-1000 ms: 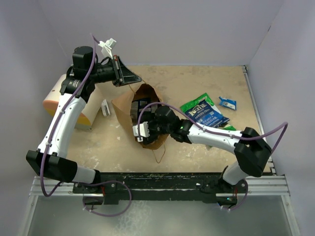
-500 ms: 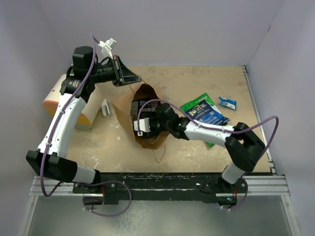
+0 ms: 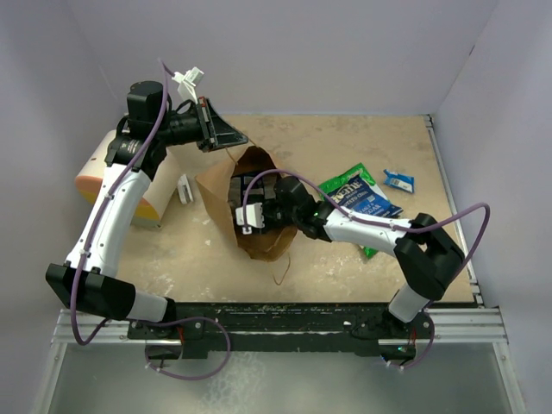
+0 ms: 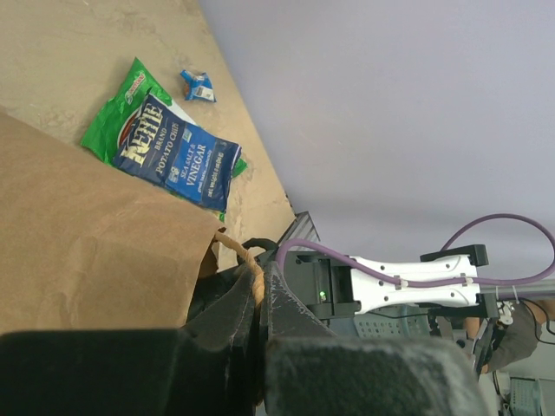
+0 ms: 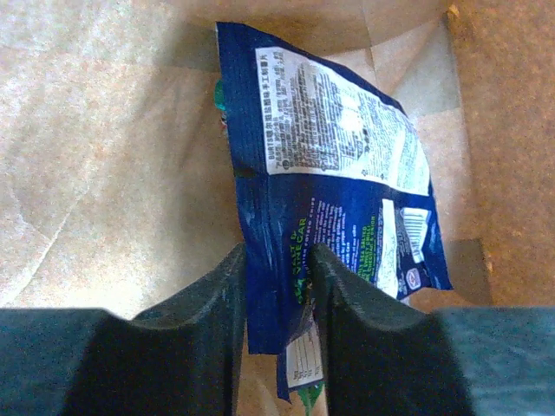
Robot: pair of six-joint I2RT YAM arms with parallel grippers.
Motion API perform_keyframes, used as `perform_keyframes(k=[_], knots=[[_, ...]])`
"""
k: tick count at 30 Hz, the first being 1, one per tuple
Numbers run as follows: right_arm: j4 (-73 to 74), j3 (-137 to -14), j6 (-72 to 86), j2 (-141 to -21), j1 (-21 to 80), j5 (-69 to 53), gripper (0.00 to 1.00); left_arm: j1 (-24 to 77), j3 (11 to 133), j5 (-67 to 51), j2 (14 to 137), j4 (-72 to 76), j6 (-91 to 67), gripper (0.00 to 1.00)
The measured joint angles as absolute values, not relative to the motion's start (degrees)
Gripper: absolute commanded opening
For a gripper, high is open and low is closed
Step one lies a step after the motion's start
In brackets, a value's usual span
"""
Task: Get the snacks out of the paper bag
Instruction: Take out the snack from the paper bag.
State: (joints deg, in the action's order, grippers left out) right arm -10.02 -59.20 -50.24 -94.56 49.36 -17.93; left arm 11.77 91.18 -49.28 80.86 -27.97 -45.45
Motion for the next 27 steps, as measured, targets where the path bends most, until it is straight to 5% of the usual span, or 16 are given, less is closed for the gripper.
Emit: perform_keyframes(k=[11, 27], knots=[[-7.1, -61.2, -51.0, -94.6, 48.9, -21.0, 0.00, 11.8, 91.2, -49.3, 80.9, -28.0, -45.5, 0.00], [-5.1, -60.9, -50.2, -89.3, 48.7, -21.6, 0.00, 11.8, 91.2, -49.3, 80.9, -27.9, -45.5, 0.00]])
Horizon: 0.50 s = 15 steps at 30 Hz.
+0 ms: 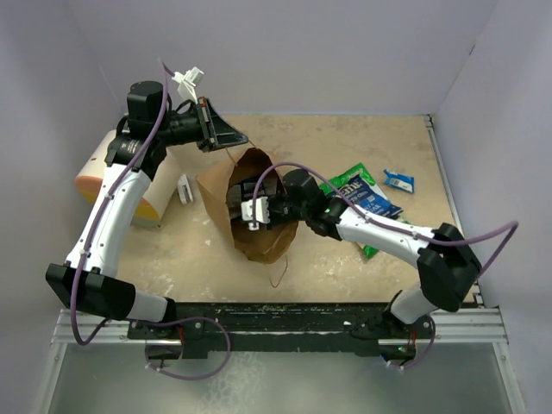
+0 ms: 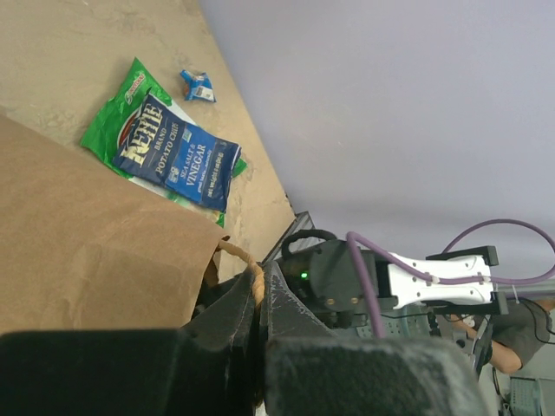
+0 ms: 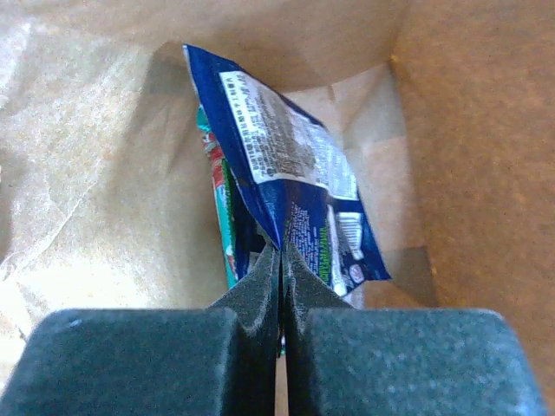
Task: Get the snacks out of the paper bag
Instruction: Take out the snack from the paper bag.
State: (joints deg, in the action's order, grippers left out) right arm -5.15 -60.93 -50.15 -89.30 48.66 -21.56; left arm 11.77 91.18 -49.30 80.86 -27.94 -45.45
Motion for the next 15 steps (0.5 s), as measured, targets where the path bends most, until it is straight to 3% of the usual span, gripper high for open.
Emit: perform_keyframes(k=[15], knots=[[1.0, -59.5, -39.1, -74.2, 48.7, -21.1, 0.00, 11.8, 91.2, -49.3, 80.9, -27.9, -45.5, 0.00]])
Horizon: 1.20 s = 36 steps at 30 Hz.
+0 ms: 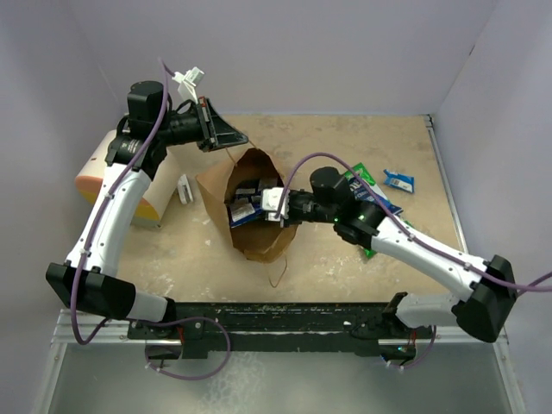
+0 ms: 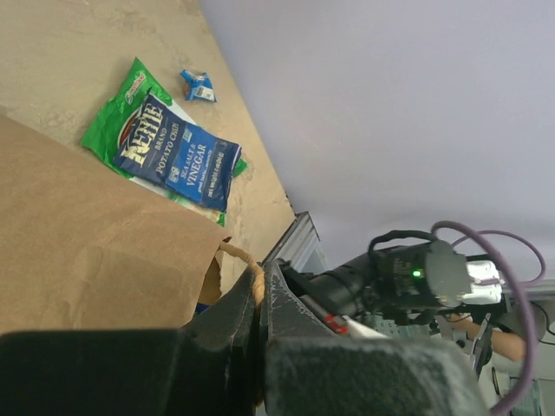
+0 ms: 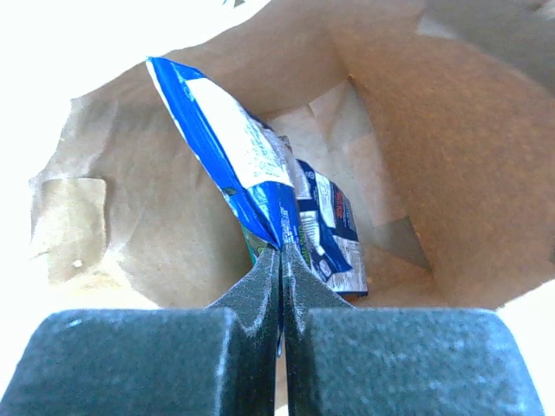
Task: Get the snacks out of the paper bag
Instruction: Take out the snack from the paper bag.
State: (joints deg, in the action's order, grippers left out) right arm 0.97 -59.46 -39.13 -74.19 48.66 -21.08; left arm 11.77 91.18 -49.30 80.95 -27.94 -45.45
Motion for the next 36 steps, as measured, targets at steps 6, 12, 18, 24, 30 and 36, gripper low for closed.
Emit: perform_keyframes(k=[6, 12, 18, 24, 30, 36], knots=[[8.0, -64.3, -32.1, -67.3, 48.7, -20.9, 0.00, 11.8, 91.3, -49.3, 81.7, -27.9, -45.4, 0.00], [13.9, -71.5, -24.4, -62.3, 48.7, -20.6, 0.00, 11.8, 91.3, -49.3, 82.2, -27.9, -45.5, 0.00], [18.7, -78.3, -17.5, -59.2, 48.7, -20.4, 0.00, 11.8, 91.3, -49.3, 82.4, -27.9, -45.5, 0.00], [21.6, -84.6, -12.5, -57.3, 48.7, -17.1, 0.00, 11.8, 91.3, -49.3, 82.5, -27.9, -45.4, 0.00], [23.4, -91.9, -9.1, -57.2, 48.6, -8.4, 0.00, 11.7, 91.3, -49.3, 82.5, -27.9, -45.4, 0.00], [23.2, -93.3, -6.3, -58.1, 48.1, 5.1, 0.00, 11.7, 91.3, -49.3, 82.5, -27.9, -45.4, 0.00]])
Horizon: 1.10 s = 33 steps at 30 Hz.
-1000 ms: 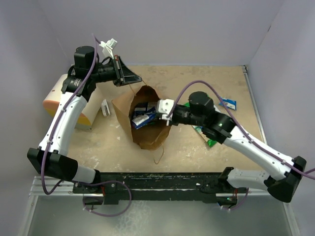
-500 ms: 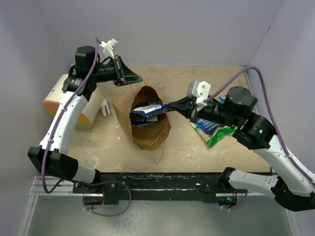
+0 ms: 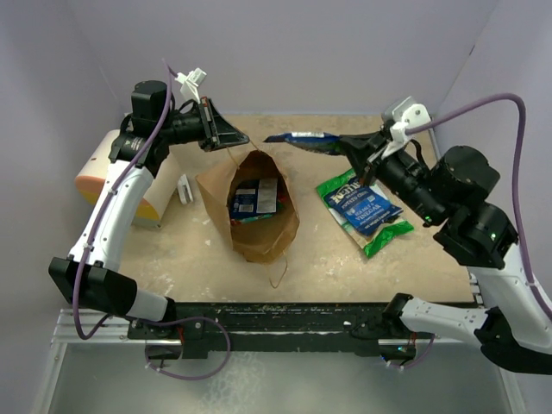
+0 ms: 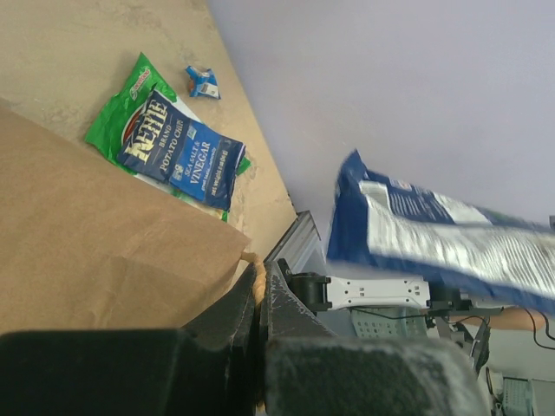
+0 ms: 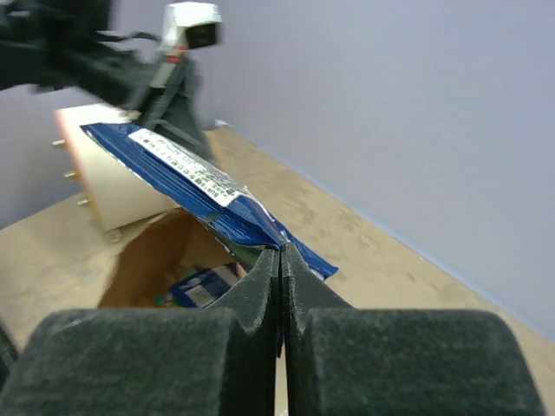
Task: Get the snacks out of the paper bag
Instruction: Take out the snack from the paper bag, then place the snack at the center of the board.
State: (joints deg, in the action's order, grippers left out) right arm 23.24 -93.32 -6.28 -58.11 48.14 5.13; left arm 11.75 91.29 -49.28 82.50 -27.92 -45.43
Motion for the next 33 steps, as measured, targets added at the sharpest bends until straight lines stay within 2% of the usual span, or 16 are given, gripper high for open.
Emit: perform_keyframes(k=[5, 7, 13, 18, 25, 33], knots=[[22.8, -92.3, -1.5, -61.7, 42.0, 16.1, 0.00, 11.7, 91.3, -49.3, 82.5, -27.9, -45.4, 0.00], [21.6, -90.8, -1.5, -62.4, 40.4, 16.4, 0.00, 11.7, 91.3, -49.3, 82.5, -27.9, -45.4, 0.00], [14.2, -74.9, -5.2, -63.8, 27.0, 10.4, 0.00, 11.7, 91.3, -49.3, 82.5, -27.9, -45.4, 0.00], [14.2, -71.7, -2.3, -67.9, 18.8, 7.2, 0.00, 11.7, 91.3, -49.3, 82.3, -27.9, -45.4, 0.00], [11.5, -68.3, 20.0, -67.3, 14.9, 5.4, 0.00, 11.7, 91.3, -49.3, 82.1, -27.9, -45.4, 0.00], [6.5, -60.2, 51.7, -67.3, 14.2, 13.5, 0.00, 11.7, 91.3, -49.4, 82.1, -27.9, -45.4, 0.00]])
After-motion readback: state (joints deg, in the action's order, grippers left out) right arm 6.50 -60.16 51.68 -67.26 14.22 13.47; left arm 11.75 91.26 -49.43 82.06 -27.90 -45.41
